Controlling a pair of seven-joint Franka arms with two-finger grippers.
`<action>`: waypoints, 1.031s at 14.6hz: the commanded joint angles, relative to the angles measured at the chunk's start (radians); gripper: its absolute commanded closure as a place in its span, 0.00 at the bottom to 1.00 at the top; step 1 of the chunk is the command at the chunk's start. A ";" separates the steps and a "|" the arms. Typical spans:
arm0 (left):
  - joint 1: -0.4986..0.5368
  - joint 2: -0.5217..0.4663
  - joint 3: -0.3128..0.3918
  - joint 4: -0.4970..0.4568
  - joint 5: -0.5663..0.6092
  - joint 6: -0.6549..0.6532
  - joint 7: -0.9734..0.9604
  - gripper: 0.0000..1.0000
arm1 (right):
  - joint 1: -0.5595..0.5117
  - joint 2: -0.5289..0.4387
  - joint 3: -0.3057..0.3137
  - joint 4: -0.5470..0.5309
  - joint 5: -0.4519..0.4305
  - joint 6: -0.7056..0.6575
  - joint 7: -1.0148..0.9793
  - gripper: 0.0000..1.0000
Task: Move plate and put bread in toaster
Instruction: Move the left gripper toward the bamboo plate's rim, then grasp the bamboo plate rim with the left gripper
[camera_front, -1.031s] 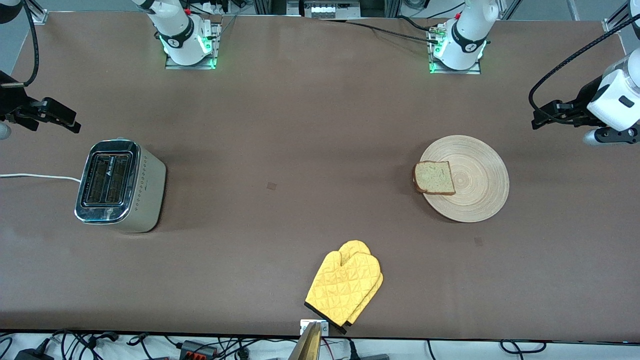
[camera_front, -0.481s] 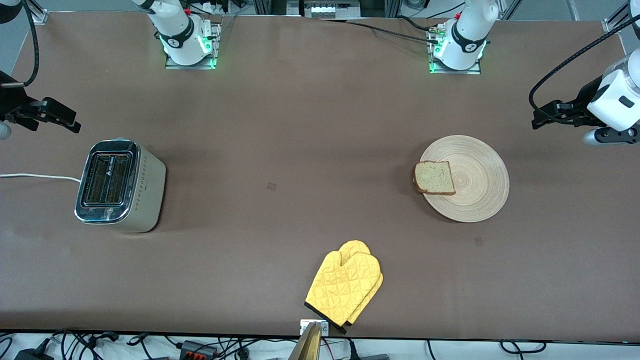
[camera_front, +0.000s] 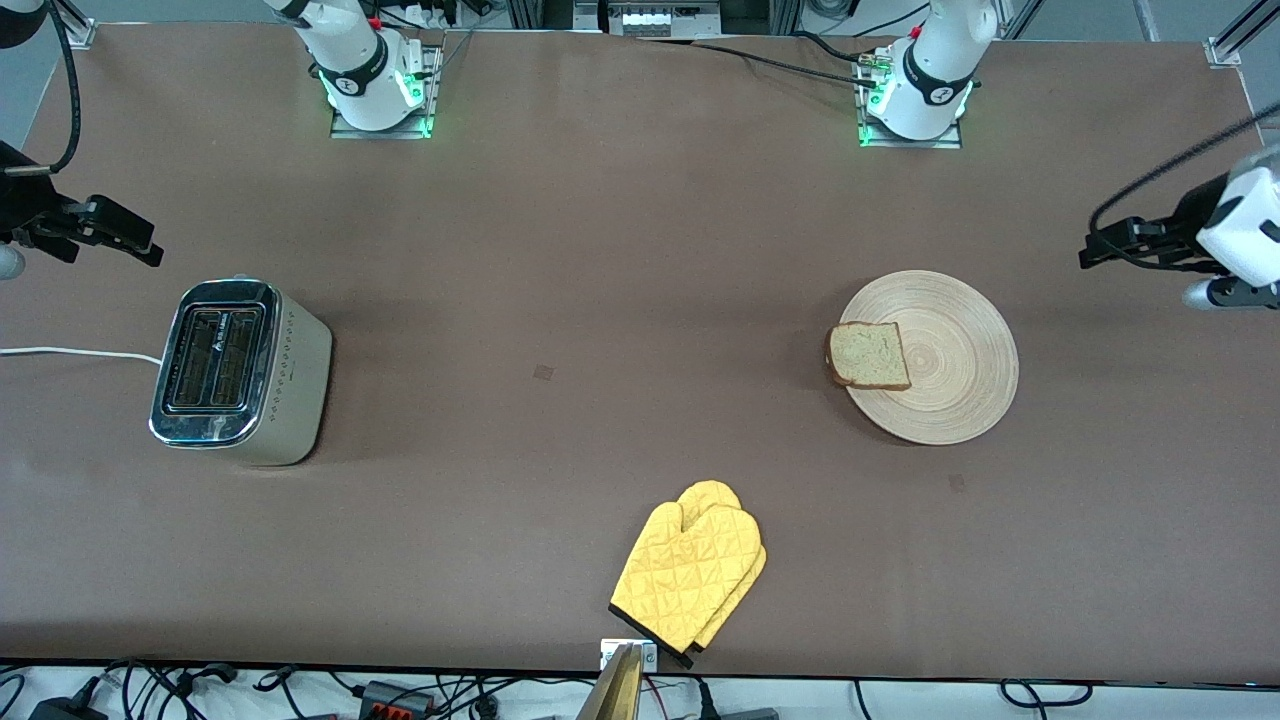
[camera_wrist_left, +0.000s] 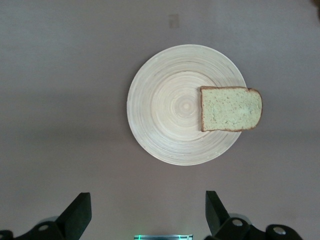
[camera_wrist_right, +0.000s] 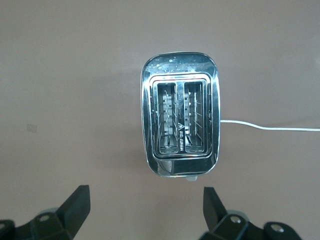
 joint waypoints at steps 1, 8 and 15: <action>0.104 0.121 0.004 0.039 -0.103 -0.002 0.193 0.00 | -0.004 0.011 0.003 0.006 0.007 0.017 0.001 0.00; 0.227 0.399 0.004 0.029 -0.335 0.067 0.460 0.00 | -0.004 0.019 0.003 0.012 0.013 0.014 0.004 0.00; 0.289 0.497 -0.004 -0.049 -0.372 0.195 0.557 0.00 | -0.004 0.019 0.003 0.014 0.014 0.017 0.002 0.00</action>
